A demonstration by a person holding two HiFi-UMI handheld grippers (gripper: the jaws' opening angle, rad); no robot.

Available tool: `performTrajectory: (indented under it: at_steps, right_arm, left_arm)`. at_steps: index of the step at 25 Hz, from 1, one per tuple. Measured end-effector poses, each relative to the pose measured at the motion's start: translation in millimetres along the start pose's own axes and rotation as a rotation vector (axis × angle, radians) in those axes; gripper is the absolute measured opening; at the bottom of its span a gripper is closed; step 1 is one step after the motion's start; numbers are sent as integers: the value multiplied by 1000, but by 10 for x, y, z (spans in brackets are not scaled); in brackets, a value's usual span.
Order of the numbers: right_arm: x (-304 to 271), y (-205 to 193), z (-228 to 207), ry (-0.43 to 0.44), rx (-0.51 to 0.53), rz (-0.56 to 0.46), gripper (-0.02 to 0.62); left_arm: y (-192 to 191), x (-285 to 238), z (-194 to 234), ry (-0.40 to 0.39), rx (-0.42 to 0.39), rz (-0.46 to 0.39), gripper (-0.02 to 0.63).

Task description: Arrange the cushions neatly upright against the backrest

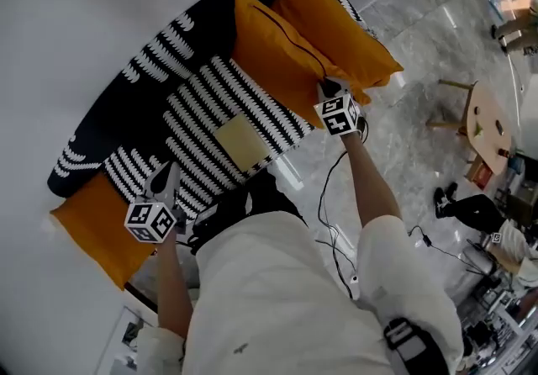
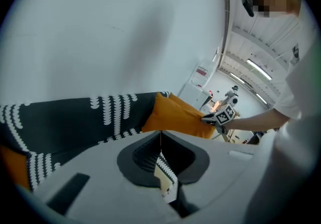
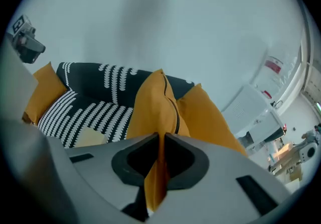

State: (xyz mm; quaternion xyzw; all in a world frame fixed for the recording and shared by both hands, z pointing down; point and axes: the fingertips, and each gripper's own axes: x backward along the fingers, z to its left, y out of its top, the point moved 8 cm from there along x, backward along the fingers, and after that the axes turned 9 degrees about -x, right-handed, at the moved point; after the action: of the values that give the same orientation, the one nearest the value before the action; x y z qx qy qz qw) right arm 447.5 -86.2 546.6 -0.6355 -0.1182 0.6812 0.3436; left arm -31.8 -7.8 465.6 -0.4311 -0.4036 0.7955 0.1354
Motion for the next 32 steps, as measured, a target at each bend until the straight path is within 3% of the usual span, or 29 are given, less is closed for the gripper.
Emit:
performTrajectory:
  at_steps: [3,9,15,23,27,32]
  right_arm:
    - [273,234,165,-5,50,-58,34]
    - [713,648,466,23,160,-118,17]
    - [1168,1001,848,149,302,-181,15]
    - [1106,1570,1917,358,510,-228,15]
    - [951,1839,2442,464,623,-266,15]
    - [650,2121,2922,624,700,-326,15]
  left_arm:
    - [-25,118,66,17,41,-40,14]
    - [-111,285,55,-36,59,-65,14]
    - [-331,622,152,-64,152,-107,14]
    - [-518,800,153,-117,161,-101,14]
    - [-588,1010,180,-83,165,-99,13]
    - [-726,1189,156,42,258,-122,13]
